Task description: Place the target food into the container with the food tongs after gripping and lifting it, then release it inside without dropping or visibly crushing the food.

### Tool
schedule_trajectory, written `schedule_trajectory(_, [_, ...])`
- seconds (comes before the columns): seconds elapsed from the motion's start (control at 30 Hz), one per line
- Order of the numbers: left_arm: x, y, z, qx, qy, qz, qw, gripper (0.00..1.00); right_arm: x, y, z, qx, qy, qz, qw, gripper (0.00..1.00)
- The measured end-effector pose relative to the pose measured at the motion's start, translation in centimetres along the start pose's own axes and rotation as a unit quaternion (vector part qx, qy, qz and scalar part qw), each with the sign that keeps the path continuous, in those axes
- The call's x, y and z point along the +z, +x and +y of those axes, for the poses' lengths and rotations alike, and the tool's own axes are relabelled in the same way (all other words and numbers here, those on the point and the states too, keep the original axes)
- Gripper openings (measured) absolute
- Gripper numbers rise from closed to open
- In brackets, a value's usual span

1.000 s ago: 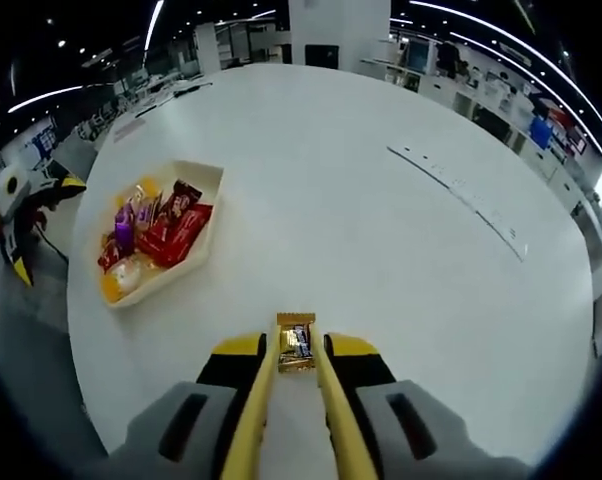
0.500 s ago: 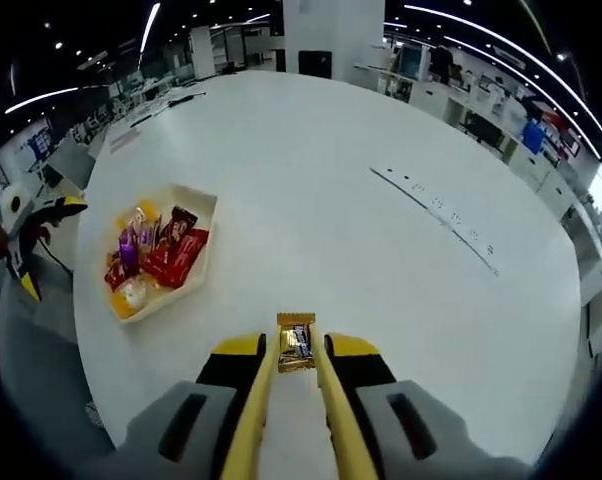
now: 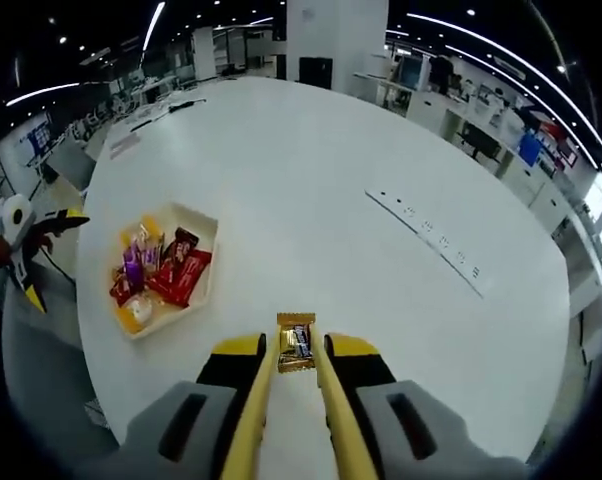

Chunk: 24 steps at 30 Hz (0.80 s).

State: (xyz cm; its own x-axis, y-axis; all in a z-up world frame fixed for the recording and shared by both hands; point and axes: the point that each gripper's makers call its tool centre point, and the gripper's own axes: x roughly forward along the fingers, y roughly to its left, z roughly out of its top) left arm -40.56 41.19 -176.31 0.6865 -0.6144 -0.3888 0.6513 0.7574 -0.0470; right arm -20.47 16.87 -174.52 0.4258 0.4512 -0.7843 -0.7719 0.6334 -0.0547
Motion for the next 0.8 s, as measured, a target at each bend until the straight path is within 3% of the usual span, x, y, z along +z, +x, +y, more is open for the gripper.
schedule_trajectory(0.8, [0.1,-0.1,0.2,0.005,0.002,-0.003,1.0000,1.00,2.9,0.6,3.5,0.022,-0.010,-0.008,0.9997,0.22])
